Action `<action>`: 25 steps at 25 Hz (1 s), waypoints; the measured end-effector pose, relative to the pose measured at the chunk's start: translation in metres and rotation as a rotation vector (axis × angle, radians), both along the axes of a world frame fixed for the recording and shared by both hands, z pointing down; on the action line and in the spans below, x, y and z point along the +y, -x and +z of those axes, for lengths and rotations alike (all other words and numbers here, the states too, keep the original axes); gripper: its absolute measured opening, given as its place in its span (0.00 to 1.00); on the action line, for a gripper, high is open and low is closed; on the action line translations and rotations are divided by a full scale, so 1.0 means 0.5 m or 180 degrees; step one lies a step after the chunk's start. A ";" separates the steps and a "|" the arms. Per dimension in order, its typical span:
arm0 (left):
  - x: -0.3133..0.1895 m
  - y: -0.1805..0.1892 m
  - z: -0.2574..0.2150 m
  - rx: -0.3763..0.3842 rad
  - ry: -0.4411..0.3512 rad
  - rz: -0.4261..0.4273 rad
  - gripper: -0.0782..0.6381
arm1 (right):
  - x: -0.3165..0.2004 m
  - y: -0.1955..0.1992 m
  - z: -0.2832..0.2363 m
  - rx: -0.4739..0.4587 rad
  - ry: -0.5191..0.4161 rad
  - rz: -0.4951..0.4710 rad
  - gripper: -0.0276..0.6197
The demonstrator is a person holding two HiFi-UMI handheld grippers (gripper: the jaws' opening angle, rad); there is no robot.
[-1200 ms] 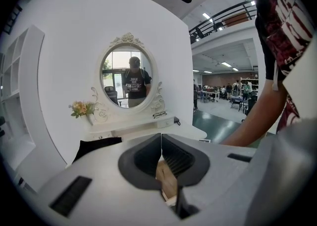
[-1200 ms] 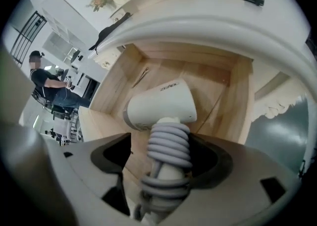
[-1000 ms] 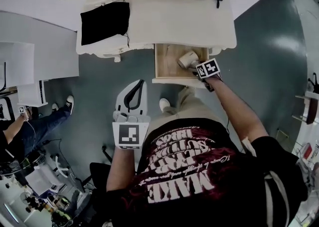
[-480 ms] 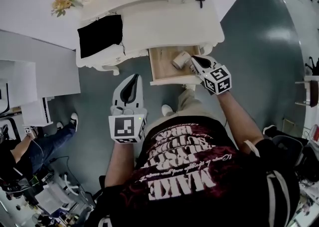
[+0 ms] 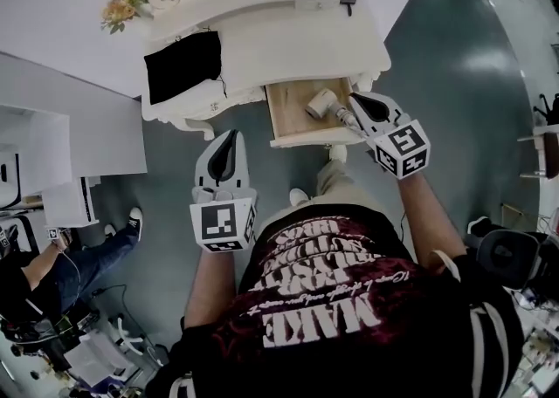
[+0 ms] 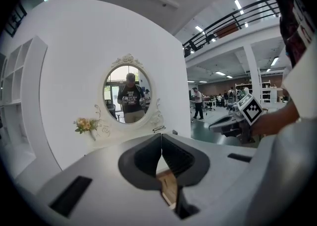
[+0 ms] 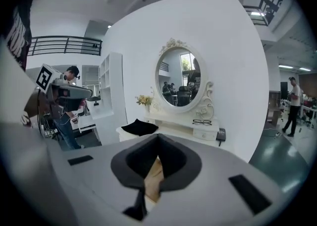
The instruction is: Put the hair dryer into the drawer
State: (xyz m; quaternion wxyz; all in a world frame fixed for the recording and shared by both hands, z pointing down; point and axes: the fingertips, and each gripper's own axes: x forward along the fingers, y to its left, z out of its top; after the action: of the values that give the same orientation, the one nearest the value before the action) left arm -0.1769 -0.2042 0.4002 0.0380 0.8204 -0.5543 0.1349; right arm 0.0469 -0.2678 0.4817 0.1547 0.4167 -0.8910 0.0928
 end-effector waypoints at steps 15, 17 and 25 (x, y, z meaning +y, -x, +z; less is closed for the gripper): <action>0.026 -0.007 -0.089 0.0136 -0.0263 0.0286 0.12 | 0.100 0.023 -0.248 -0.0273 -0.0415 -0.0075 0.05; 0.020 -0.011 -0.088 0.0141 -0.0256 0.0324 0.12 | 0.105 0.019 -0.261 -0.0264 -0.0446 -0.0051 0.05; -0.023 -0.016 -0.133 0.0112 -0.0419 0.0370 0.12 | 0.084 -0.013 -0.289 -0.0187 -0.0532 0.0095 0.05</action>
State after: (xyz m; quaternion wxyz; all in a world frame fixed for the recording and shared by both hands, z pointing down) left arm -0.1687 -0.2157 0.3338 -0.0141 0.8542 -0.5127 0.0857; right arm 0.0532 -0.2260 0.3375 0.0918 0.4384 -0.8935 0.0326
